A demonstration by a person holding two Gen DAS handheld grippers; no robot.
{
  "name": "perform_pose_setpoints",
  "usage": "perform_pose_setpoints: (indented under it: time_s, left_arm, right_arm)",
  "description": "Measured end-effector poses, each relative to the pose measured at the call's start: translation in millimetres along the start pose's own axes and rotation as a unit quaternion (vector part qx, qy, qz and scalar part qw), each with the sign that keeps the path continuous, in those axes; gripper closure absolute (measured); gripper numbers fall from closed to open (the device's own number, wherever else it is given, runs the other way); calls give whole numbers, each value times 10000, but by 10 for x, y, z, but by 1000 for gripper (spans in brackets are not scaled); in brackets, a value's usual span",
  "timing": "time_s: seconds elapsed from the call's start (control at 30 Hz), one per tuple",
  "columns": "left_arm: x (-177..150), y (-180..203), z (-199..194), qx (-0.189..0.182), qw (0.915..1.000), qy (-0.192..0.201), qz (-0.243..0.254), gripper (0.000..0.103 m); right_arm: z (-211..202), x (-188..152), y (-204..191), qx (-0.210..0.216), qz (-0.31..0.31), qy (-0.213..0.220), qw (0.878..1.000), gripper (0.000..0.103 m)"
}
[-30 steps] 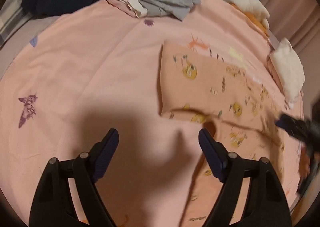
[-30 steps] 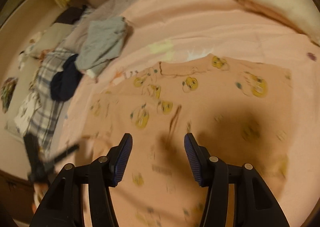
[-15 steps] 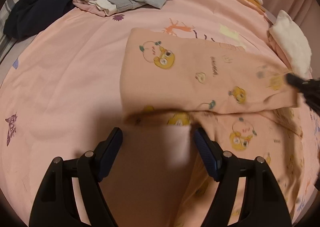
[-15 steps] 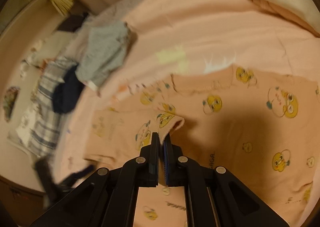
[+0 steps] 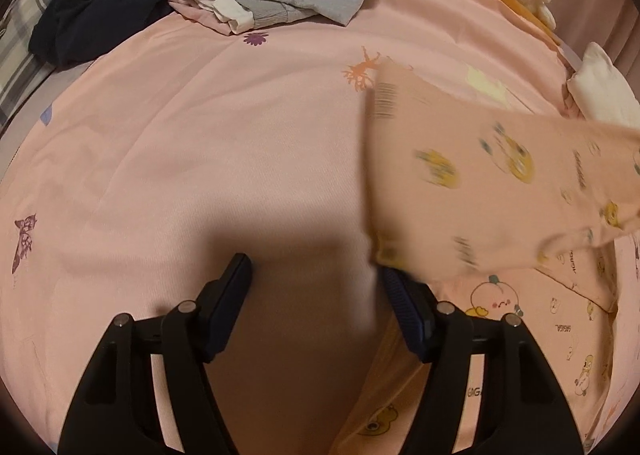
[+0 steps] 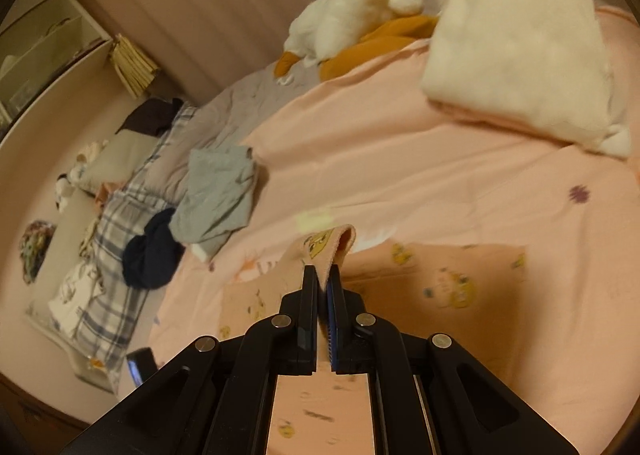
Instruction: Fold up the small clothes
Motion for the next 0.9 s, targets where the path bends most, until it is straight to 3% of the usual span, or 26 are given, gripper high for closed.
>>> perform_pose_setpoints:
  time_s: [0.17, 0.3, 0.47, 0.6, 0.7, 0.8, 0.9]
  left_arm:
    - [11, -40, 10, 154, 9998, 106, 10, 50]
    - [20, -13, 38, 587, 9976, 323, 165, 64]
    - [53, -69, 52, 517, 9983, 231, 127, 65]
    - [103, -121, 60, 608, 9978, 109, 241, 64]
    - [123, -254, 13, 437, 9988, -126, -168, 66]
    - [178, -370, -116, 258, 9981, -158, -543, 69]
    - [161, -233, -232, 99, 9997, -152, -157, 68]
  right_arm:
    - [-176, 78, 295, -309, 107, 109, 9994, 97]
    - [-129, -54, 503, -564, 128, -26, 9983, 97]
    - [-17, -181, 796, -965, 224, -331, 9945, 97]
    - [141, -376, 1109, -1603, 267, -900, 9826, 94]
    - [134, -493, 1342, -2268, 346, -1291, 9647, 91]
    - [-75, -352, 1305, -2090, 350, -1003, 9721, 91]
    - [-257, -164, 1025, -1756, -25, -578, 9828, 91]
Point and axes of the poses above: each gripper's, at about its wrist camera, not at the fingertips, and z roughly the way its jaws point, y to its right, x to its top, the point moved 4 cm from there along z, roughly the way its jaws point, and after that the axes turned 8 degrees about y, right-handed, at the moved point
